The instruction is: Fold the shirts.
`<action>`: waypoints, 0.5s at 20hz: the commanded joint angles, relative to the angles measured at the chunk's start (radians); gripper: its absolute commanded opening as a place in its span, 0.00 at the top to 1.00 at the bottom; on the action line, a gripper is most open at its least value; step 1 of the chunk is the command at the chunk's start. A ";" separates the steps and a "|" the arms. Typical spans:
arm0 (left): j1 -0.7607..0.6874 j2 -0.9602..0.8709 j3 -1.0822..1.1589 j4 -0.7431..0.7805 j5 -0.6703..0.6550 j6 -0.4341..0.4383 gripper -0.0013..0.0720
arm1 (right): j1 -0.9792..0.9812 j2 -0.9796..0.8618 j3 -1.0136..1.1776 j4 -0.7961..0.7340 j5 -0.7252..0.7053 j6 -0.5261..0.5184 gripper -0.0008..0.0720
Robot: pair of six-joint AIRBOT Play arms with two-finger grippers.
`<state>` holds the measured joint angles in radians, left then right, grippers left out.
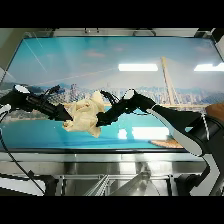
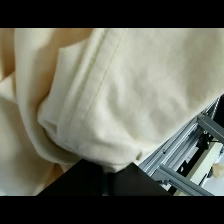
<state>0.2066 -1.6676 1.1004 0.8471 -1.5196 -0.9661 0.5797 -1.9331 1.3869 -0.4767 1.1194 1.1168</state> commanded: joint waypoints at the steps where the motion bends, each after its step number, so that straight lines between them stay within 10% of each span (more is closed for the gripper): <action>1: 0.003 0.003 0.013 -0.010 0.001 0.024 0.97 | -0.004 -0.006 0.001 0.017 -0.001 -0.010 0.96; 10: 0.092 0.061 0.128 -0.014 -0.074 0.012 0.97 | -0.117 0.021 0.001 -0.020 0.060 -0.010 0.96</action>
<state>0.2764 -1.6150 1.1919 0.8360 -1.5600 -0.9451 0.5125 -1.9289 1.3869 -0.4828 1.1503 1.1072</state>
